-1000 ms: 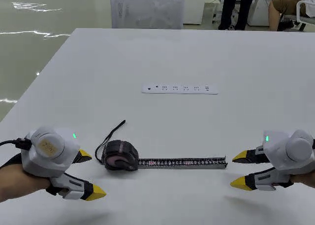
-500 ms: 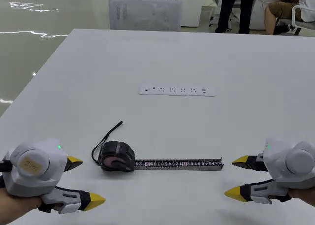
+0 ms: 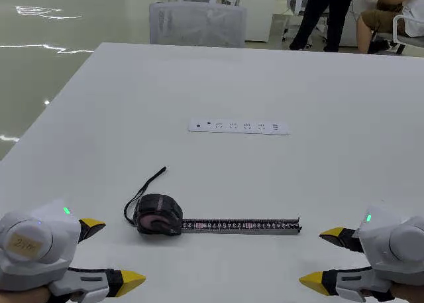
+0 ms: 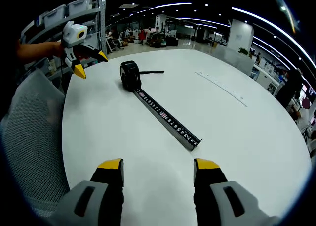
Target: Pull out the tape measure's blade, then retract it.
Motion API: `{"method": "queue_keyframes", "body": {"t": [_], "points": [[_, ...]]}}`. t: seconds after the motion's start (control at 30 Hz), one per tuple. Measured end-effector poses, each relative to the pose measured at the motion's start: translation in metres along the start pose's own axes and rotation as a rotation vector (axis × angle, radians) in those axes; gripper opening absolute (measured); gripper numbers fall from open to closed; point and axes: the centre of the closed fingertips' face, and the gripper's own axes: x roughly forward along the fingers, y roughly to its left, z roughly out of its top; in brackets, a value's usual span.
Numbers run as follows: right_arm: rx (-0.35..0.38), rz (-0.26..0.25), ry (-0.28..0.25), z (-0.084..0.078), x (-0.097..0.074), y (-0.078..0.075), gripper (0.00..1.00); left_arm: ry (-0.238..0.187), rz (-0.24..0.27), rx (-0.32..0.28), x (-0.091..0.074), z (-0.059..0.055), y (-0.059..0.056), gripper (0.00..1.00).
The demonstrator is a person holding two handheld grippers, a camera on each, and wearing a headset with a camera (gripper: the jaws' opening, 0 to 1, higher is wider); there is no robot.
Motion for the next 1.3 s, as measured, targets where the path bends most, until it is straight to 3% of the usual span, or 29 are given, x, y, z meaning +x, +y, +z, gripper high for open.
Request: {"method": "queue_keyframes", "body": {"t": [0.2,0.53,0.8,1.03,1.17,1.3], "points": [[0.03,-0.035,-0.022,0.005,-0.006,0.006,0.65,-0.006,0.027,0.004,-0.006,0.002,-0.003,0.71],[0.112,-0.113,-0.071,0.017,-0.015,0.007,0.74,-0.041,0.043,-0.046,-0.008,0.009,-0.016,0.78],[0.152,-0.163,-0.099,0.023,-0.016,0.012,0.79,-0.079,0.1,-0.121,-0.013,0.012,-0.012,0.83],[0.167,-0.186,-0.114,0.03,-0.017,0.018,0.83,-0.093,0.145,-0.137,-0.016,0.014,-0.01,0.89],[0.186,-0.196,-0.125,0.032,-0.019,0.021,0.84,-0.115,0.163,-0.183,-0.016,0.021,-0.013,0.91],[0.195,-0.206,-0.127,0.034,-0.02,0.023,0.85,-0.116,0.179,-0.182,-0.016,0.019,-0.013,0.93]]}}
